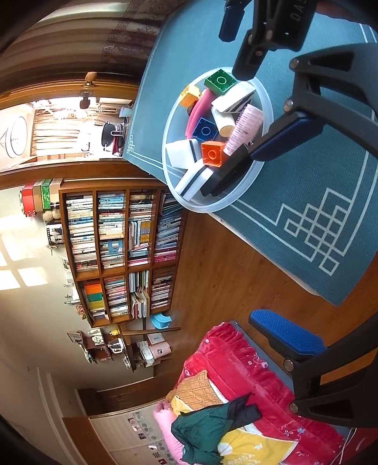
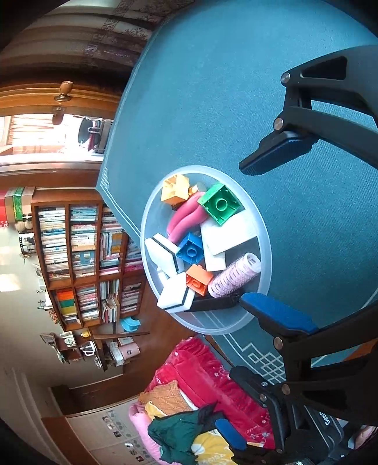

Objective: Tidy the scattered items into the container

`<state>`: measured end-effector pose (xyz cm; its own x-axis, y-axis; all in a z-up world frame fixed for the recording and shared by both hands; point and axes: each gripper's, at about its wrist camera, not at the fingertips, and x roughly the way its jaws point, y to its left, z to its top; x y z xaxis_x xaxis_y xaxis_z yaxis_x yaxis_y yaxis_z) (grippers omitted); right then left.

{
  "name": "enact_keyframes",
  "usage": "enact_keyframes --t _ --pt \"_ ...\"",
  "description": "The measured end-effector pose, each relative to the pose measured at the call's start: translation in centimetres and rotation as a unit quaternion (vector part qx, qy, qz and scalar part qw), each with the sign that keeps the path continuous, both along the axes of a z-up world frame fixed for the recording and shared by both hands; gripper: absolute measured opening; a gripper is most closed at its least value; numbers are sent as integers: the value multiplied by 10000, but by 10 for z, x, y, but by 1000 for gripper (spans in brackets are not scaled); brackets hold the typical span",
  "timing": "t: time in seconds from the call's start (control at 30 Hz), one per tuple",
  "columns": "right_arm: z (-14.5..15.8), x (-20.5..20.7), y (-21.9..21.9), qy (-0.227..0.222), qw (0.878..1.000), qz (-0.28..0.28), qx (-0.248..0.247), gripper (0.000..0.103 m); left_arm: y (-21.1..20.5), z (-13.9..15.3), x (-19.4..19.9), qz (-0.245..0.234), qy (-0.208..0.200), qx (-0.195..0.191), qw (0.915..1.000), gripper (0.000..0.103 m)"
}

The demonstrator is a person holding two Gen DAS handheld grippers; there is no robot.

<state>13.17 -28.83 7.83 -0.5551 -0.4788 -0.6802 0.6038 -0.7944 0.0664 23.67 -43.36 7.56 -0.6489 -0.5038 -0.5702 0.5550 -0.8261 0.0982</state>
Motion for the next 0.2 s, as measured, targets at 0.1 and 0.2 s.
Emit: enact_keyframes --t 0.1,0.2 --pt "2 2 1 124 9999 -58 8 86 0 0 0 -15 -2 -14 10000 103" --pt "3 1 2 90 9999 -85 1 86 1 0 -1 -23 -8 -4 10000 103"
